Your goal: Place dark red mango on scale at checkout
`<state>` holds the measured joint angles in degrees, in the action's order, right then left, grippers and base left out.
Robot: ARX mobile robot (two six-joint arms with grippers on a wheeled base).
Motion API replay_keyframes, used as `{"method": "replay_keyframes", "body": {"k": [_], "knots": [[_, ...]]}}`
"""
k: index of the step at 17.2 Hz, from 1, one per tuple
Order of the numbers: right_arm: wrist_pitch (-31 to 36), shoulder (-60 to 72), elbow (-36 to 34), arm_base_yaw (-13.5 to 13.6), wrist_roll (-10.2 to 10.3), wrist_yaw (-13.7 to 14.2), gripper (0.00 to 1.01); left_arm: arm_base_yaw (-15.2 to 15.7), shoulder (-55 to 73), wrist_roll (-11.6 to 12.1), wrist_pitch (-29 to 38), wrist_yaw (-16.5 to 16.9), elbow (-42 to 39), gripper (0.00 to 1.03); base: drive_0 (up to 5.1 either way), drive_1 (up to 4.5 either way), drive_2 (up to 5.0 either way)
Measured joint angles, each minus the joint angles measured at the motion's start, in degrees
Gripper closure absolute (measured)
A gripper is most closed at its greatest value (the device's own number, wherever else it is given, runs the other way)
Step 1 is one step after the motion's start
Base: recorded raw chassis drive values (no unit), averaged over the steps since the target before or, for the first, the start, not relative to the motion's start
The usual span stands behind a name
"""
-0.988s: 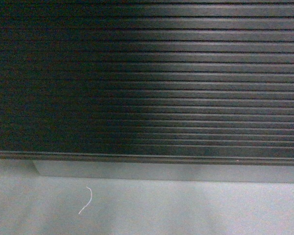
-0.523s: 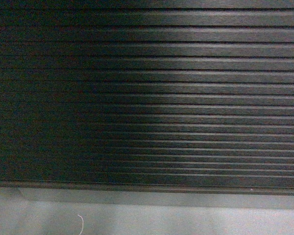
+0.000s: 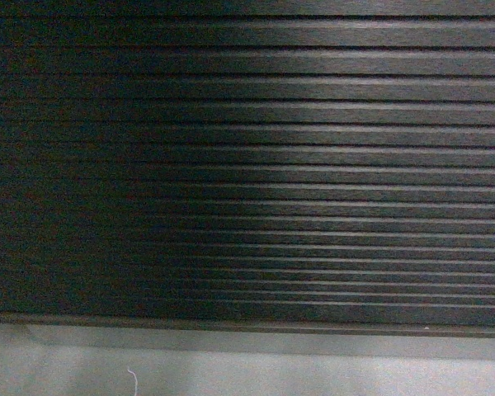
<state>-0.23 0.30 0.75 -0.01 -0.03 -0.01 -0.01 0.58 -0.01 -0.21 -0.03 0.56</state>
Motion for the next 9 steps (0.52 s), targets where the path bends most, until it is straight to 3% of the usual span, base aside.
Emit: {"method": "replay_keyframes", "body": {"k": [9], "knots": [[0.0,0.0,0.0,0.0,0.0,0.0,0.03,0.0,0.0,0.0,0.0,0.0,0.0,0.05,0.0,0.0,0.0]]}}
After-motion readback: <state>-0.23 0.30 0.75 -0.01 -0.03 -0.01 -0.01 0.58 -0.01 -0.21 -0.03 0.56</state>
